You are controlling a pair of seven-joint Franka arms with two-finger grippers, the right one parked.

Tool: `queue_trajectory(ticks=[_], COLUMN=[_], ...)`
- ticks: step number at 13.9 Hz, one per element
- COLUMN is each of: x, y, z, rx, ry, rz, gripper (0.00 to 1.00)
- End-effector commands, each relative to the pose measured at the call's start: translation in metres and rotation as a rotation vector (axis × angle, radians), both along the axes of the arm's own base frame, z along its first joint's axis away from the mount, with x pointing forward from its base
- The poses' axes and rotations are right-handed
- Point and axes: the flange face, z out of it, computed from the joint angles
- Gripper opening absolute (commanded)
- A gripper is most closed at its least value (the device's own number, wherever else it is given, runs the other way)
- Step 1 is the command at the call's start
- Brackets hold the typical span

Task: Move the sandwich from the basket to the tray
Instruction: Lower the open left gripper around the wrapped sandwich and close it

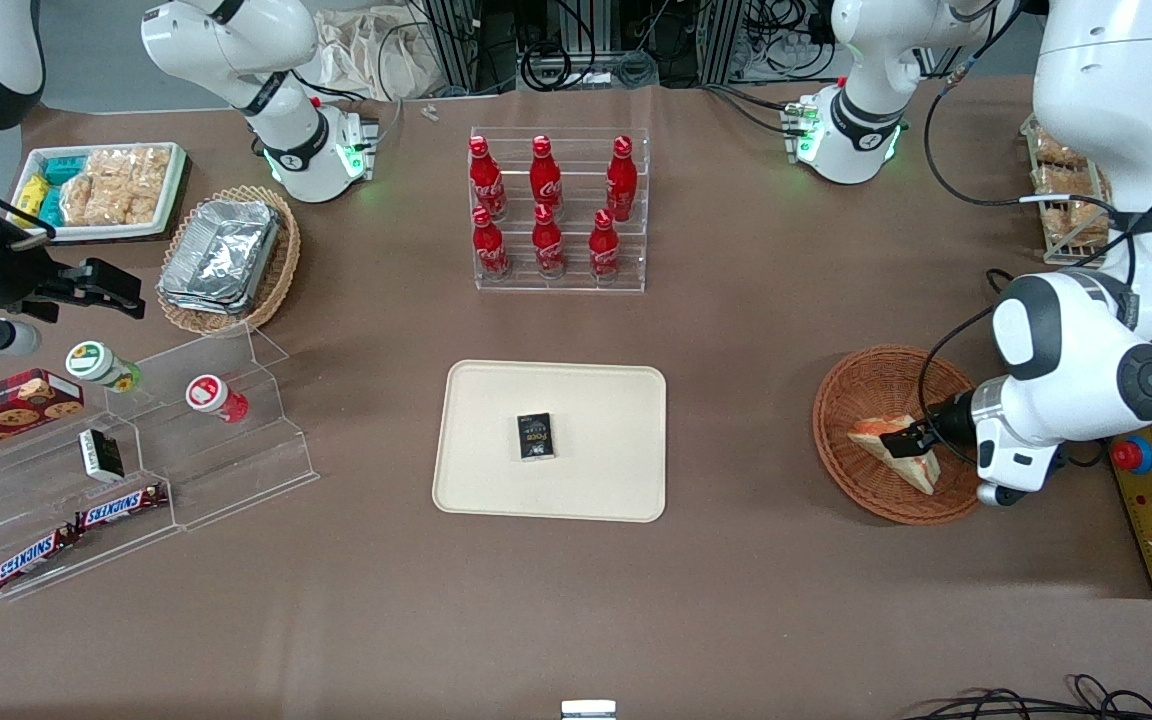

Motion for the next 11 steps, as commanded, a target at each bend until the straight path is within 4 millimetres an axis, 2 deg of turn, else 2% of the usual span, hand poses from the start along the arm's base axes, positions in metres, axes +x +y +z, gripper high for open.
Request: queue_trajectory(ticks=[1,4,8,9,10,11], x=[0.001,0.001,0.001,0.001,0.001,0.001], y=[0.000,0.007,0.014,0.015,0.015,0.015], z=[-0.013,-0.038,-0.052,-0.055,-0.057,-0.059], rx=[0.006,0.016,0.027,0.028,0.030,0.031], ry=[0.001,0.004,-0.014,-0.012,-0.010,-0.010], rz=[0.031,0.044,0.090,0.101,0.112,0.111], gripper=[0.99,0.99,0.94,0.87,0.76,0.60])
